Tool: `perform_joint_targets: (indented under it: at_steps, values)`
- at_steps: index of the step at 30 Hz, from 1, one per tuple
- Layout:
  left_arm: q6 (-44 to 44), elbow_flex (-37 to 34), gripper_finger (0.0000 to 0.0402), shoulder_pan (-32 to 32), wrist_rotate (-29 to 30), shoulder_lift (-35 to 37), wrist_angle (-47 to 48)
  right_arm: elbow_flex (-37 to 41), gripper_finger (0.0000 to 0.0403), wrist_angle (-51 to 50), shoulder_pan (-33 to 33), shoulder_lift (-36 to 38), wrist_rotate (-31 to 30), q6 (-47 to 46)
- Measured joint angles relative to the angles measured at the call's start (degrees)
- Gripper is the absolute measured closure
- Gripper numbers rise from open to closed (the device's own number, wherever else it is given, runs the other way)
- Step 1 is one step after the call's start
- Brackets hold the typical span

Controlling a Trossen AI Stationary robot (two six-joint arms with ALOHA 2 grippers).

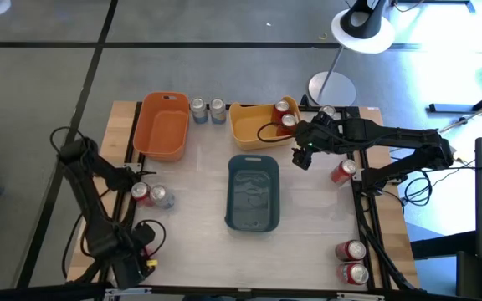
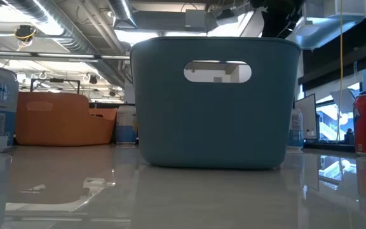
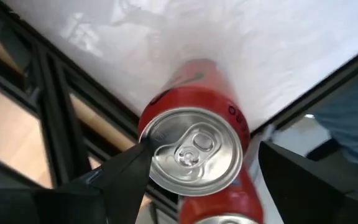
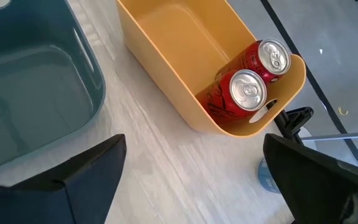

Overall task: Sort soda cans
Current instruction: Put the left red soda can into the yellow bin

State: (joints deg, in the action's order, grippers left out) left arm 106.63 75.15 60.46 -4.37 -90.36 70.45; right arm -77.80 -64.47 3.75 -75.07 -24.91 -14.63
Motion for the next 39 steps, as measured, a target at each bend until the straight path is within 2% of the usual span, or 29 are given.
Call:
perform_joint_targets:
  at_steps: [13, 24, 29, 33, 39]
  values:
    - [-2.57, -0.04, 0.0112, -1.17, 0.4, 1.58, 1.0, -0.02, 0.0024, -0.02, 0.0, 0.0, 0.0, -0.07]
    - [-5.11, 0.05, 0.0028, -1.21, 0.13, 1.58, 0.81, -0.02, 0.0024, -0.02, 0.0, 0.0, 0.0, -0.07]
    - [-3.25, 0.06, 0.002, -1.28, 0.27, 1.58, 0.25, -0.02, 0.0024, 0.0, 0.0, 0.0, 0.01, -0.07]
    - [-1.51, 0.07, 0.002, -0.23, 5.84, 1.06, 0.63, -0.02, 0.0024, 0.0, 0.0, 0.0, 0.02, -0.07]
    - [-3.02, 0.07, 0.002, 0.91, 6.02, 0.22, 0.64, -0.02, 0.0024, -0.09, 0.0, 0.0, 1.98, -0.11]
